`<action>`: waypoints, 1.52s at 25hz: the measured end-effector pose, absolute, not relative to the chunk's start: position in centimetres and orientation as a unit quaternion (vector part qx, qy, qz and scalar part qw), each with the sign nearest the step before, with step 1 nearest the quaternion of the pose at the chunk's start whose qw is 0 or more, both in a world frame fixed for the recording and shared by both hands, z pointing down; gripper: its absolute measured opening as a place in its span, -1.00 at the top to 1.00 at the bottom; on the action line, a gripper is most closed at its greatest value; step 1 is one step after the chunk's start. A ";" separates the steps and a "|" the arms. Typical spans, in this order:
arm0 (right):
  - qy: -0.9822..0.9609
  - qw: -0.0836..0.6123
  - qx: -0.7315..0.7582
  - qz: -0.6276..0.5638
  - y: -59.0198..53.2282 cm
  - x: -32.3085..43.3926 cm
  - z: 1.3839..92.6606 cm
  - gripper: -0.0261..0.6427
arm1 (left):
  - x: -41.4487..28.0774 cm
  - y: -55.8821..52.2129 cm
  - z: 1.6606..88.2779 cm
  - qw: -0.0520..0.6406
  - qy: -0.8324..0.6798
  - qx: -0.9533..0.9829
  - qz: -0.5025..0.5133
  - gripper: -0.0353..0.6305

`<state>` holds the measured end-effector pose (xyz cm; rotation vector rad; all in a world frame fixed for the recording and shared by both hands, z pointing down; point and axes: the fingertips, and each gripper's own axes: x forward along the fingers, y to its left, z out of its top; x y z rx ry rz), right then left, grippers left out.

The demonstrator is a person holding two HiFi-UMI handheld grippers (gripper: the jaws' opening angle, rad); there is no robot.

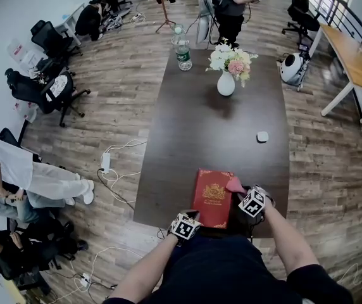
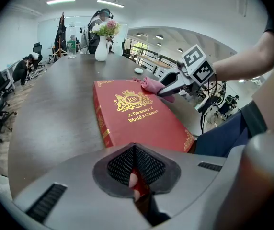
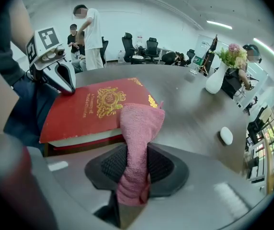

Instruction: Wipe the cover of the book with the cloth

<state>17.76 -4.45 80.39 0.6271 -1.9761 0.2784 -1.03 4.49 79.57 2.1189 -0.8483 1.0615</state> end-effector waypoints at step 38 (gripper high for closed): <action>-0.862 0.489 0.136 0.023 -5.3 1.2 77.2 0.57 | -1.2 4.9 79.8 0.317 -0.313 0.800 0.401 0.91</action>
